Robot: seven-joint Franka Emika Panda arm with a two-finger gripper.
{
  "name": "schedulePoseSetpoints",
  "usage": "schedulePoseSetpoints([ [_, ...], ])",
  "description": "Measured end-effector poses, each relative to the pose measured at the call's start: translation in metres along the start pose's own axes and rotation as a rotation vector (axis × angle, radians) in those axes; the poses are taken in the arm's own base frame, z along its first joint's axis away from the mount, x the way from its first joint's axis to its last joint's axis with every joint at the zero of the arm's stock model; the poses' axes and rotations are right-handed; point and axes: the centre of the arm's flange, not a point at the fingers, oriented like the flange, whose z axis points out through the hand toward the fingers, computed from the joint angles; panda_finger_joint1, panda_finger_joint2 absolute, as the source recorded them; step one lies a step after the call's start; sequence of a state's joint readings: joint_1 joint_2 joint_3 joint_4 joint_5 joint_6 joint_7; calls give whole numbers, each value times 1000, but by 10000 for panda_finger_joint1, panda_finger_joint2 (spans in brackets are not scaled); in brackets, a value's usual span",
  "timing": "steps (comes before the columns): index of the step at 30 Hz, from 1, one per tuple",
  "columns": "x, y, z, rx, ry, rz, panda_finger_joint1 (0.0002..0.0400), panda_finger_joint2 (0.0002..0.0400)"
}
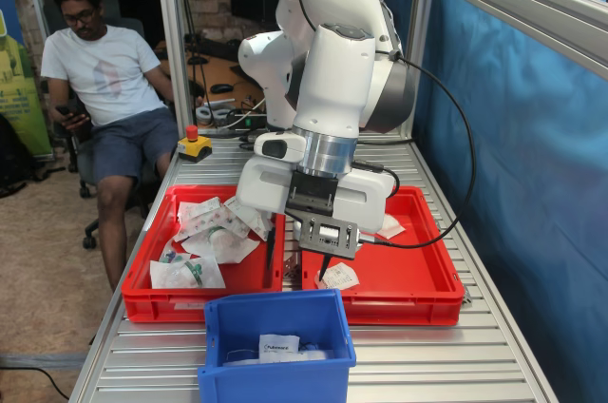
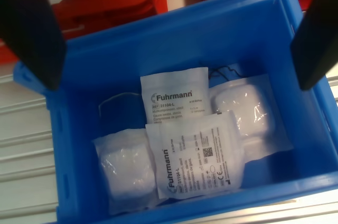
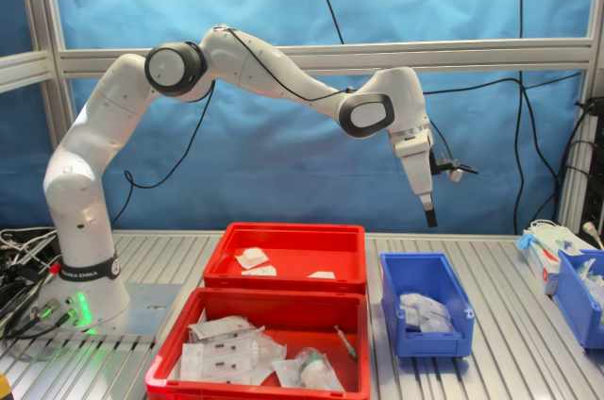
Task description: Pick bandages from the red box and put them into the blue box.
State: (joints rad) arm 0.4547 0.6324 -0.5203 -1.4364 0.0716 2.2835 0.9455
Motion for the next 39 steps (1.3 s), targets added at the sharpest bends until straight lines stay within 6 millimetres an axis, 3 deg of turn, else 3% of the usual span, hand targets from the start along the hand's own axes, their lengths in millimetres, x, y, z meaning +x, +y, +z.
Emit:
schedulePoseSetpoints([
  [3, 0, 0, 0, 0, 0, 0, 327, 327],
  [4, 0, 0, 0, 0, 0, 0, 376, 376],
  [8, 0, 0, 0, 0, 0, 0, 376, 376],
  [9, 0, 0, 0, 0, 0, 0, 396, 396],
  [39, 0, 0, 0, 0, 0, 0, 400, 400],
])
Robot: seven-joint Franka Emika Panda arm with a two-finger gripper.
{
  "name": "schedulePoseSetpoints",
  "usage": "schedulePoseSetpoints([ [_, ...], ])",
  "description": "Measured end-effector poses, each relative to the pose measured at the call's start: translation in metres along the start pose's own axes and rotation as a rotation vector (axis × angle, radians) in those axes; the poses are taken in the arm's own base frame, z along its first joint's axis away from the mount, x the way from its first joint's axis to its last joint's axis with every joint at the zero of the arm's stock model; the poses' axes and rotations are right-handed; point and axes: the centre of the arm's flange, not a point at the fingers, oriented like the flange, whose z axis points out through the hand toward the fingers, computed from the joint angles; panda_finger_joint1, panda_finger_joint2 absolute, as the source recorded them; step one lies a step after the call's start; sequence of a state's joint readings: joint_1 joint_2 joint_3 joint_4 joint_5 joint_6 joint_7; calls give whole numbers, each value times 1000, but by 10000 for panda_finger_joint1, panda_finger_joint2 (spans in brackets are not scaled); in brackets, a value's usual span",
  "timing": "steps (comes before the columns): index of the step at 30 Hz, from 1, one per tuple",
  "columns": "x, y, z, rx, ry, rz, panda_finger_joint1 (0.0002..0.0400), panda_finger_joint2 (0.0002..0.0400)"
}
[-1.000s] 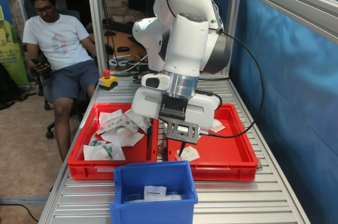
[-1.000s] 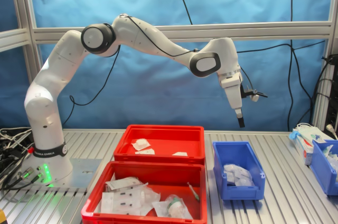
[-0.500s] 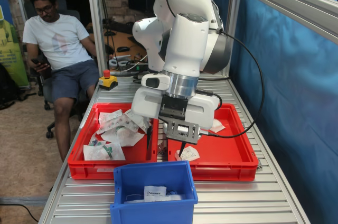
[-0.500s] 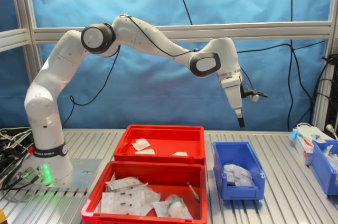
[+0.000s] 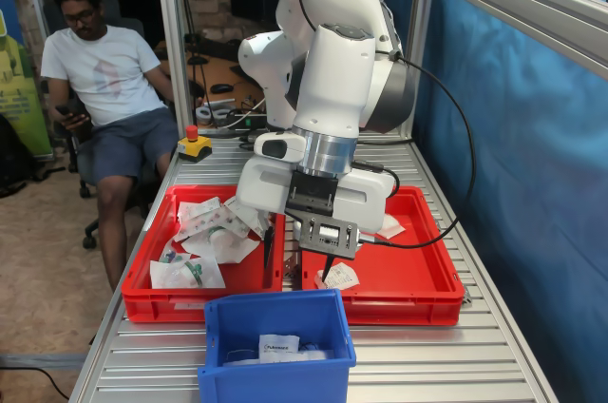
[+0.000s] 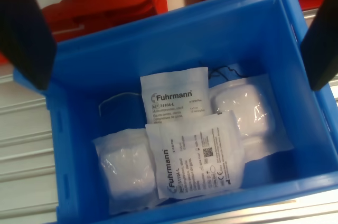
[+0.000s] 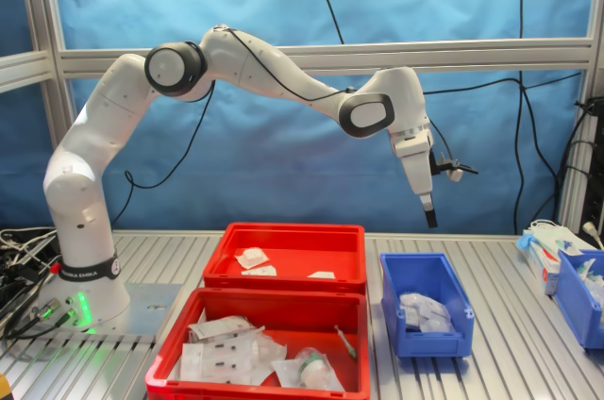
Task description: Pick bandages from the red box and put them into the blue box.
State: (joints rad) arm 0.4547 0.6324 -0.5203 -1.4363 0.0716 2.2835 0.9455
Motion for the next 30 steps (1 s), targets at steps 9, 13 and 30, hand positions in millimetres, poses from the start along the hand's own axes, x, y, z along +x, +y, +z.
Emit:
schedulePoseSetpoints([
  [9, 0, 0, 0, 0, 0, 0, 400, 400],
  [13, 0, 0, 0, 0, 0, 0, 400, 400],
  [30, 2, 3, -6, 6, -3, 5, 400, 400],
])
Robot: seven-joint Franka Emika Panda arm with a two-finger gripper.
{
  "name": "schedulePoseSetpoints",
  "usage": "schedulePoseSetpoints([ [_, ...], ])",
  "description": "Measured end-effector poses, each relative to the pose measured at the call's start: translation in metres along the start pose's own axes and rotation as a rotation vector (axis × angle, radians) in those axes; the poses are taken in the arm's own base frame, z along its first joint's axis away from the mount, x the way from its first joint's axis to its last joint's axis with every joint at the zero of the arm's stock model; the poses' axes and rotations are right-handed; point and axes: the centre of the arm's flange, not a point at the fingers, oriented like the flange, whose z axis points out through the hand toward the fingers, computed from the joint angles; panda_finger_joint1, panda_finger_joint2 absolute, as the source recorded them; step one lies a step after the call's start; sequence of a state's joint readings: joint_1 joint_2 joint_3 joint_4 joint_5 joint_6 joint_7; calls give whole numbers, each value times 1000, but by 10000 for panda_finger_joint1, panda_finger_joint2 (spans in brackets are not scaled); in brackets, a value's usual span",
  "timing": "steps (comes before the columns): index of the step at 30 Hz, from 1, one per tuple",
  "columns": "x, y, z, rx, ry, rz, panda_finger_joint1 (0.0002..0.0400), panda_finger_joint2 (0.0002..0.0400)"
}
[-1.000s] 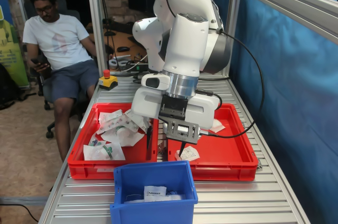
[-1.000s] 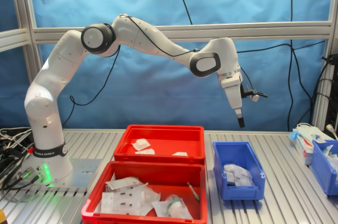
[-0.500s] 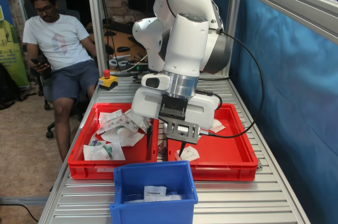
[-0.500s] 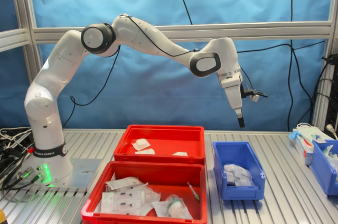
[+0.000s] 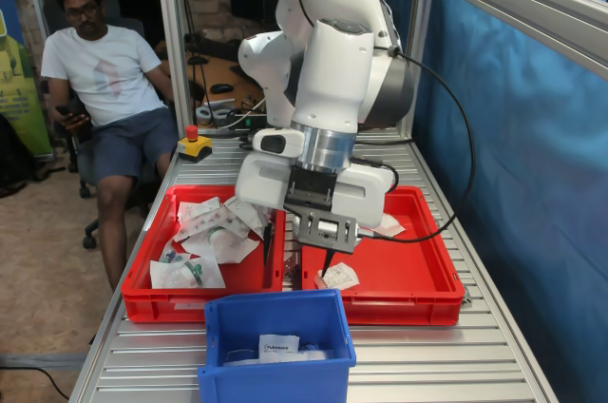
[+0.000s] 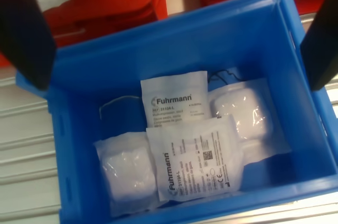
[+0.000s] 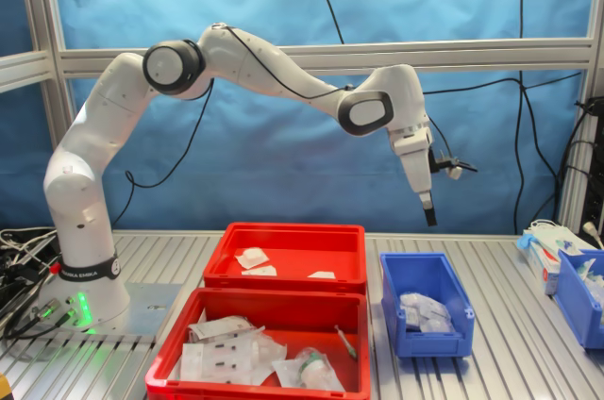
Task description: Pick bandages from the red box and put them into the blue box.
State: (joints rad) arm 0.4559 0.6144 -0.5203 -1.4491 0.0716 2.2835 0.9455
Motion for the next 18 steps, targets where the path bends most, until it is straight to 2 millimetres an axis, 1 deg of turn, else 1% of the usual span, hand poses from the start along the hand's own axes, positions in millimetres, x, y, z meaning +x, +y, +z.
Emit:
schedulePoseSetpoints([
  [6, 4, 8, -16, 17, -11, 16, 400, 400],
  [7, 6, 12, -23, 26, -16, 22, 400, 400],
  [11, 9, 19, -41, 48, -28, 35, 400, 400],
  [12, 10, 23, -50, 61, -34, 40, 400, 400],
  [17, 9, 31, -72, 92, -57, 51, 400, 400],
  [18, 7, 37, -85, 105, -77, 51, 400, 400],
])
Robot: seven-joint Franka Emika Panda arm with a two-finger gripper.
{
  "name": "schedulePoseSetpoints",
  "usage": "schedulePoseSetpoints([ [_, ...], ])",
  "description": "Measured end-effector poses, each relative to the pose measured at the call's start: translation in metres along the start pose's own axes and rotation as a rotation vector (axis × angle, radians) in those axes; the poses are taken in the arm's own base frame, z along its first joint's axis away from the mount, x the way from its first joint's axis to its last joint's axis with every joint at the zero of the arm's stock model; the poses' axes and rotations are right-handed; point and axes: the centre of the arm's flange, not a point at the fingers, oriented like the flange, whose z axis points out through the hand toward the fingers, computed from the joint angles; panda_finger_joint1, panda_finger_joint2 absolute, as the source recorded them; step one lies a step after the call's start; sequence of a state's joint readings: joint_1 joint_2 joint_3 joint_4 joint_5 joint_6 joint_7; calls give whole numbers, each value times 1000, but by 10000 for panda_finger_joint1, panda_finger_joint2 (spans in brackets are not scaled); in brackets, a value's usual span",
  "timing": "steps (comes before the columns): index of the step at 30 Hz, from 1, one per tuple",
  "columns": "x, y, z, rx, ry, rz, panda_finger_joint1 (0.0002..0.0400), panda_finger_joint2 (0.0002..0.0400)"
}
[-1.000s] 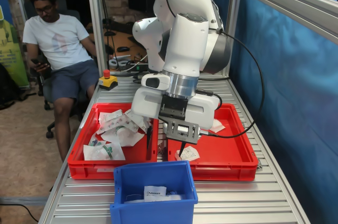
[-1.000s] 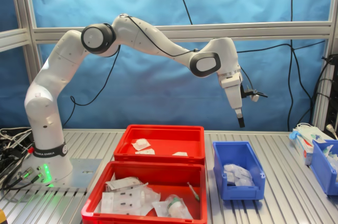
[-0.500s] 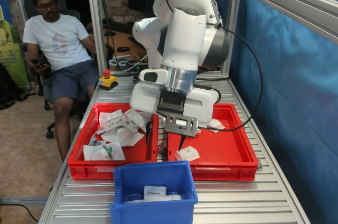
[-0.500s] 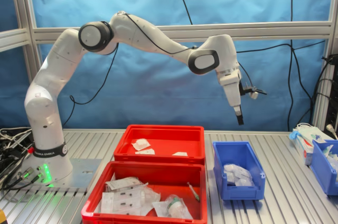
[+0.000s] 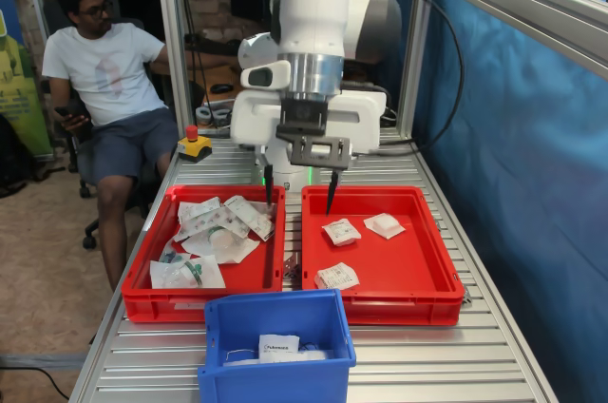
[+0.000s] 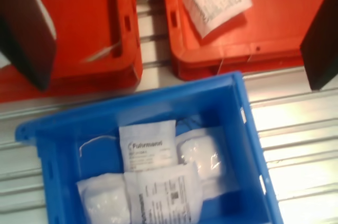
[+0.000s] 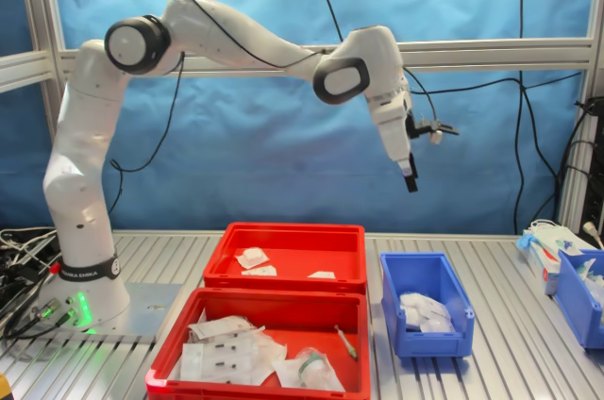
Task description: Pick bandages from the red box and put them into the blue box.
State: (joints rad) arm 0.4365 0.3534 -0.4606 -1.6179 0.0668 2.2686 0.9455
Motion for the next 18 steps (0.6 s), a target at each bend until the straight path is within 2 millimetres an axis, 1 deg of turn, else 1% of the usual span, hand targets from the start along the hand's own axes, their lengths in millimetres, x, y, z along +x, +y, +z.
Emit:
schedulePoseSetpoints([
  [3, -4, 6, -11, -4, -25, -5, 400, 400],
  [4, -7, 10, -19, -13, -44, -10, 400, 400],
  [8, -13, 20, -31, -45, -91, -19, 400, 400],
  [12, -21, 34, -49, -78, -148, -26, 400, 400],
  [18, -23, 42, -69, -79, -175, -28, 400, 400],
])
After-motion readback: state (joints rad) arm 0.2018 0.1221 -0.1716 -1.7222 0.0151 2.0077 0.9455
